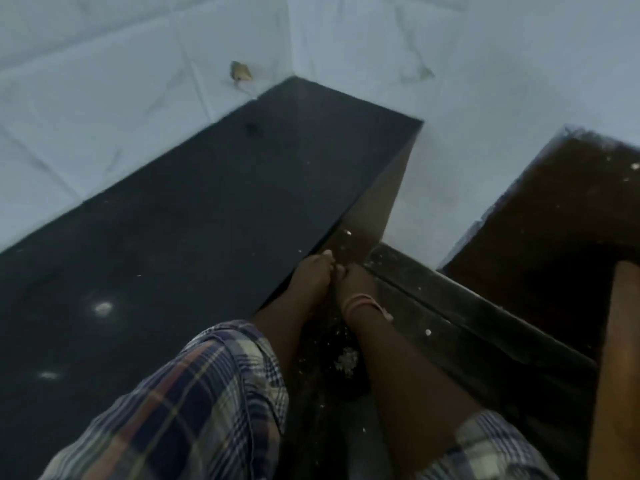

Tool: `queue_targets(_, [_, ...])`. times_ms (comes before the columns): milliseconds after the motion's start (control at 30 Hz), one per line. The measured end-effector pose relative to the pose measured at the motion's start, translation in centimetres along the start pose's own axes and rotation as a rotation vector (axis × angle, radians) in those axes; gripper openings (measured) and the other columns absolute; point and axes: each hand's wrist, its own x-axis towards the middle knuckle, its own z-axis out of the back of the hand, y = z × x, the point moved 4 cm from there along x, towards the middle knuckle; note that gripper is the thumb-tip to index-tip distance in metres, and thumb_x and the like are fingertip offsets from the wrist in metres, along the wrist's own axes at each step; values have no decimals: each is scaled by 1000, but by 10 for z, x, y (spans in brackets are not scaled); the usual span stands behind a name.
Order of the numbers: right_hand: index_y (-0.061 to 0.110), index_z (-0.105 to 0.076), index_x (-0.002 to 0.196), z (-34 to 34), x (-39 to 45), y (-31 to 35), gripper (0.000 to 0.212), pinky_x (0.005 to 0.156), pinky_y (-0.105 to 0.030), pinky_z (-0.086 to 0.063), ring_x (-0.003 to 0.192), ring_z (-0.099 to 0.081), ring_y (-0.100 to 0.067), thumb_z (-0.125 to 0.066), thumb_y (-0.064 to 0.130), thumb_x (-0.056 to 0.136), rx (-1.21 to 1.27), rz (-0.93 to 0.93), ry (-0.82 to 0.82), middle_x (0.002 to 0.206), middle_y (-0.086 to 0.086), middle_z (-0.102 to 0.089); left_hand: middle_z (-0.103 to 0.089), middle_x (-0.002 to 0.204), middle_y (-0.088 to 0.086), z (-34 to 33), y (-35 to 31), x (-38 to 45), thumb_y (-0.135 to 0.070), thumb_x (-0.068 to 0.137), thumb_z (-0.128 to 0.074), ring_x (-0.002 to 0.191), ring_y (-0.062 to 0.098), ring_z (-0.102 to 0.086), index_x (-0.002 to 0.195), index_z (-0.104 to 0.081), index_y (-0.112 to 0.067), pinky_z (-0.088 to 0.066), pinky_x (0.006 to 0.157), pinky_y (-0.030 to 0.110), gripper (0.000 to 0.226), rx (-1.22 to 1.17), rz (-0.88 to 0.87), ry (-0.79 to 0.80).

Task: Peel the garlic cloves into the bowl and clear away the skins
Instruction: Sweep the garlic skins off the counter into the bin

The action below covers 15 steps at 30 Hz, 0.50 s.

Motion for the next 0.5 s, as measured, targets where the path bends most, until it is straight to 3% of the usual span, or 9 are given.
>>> queue_targets(67, [2,-67,109,6,-18,61,47,89,-36,-47,112,-62,-38,-43,42,101,1,91,16,118,-23,-66,-68,119,15,39,-22,-27,-33,105,-47,98,22,-61,122,-67,-3,-52,94,35,40,48,-70,-72])
queue_targets(133, [0,-65,111,-1,-39,108,48,91,-36,-46,115,-60,-38,-42,40,101,-17,178,37,122,-24,-64,-67,126,20,83,-36,-51,-30,106,-47,109,30,-65,127,-65,0,-53,100,40,41,49,-117,-161])
queue_targets(267, [-2,-64,110,-35,-84,174,46,89,-35,-44,115,-58,-38,-40,36,102,-41,352,88,122,-25,-62,-73,113,20,170,-39,-92,-23,101,-53,108,33,-67,108,-75,0,-53,97,48,32,83,-201,-345])
queue_targets(367, [-5,-67,105,-74,-120,206,42,85,-37,-45,110,-60,-40,-43,29,101,-150,501,123,116,-27,-65,-76,99,16,230,-24,-139,-18,92,-62,98,28,-70,95,-79,-4,-57,87,39,22,173,-186,-480])
queue_targets(500, [-2,-72,87,-156,-191,263,32,78,-36,-48,96,-66,-40,-61,27,93,-278,701,227,96,-25,-70,-77,91,12,337,38,-206,-21,90,-62,90,27,-71,88,-80,-9,-56,81,35,22,187,-94,-703])
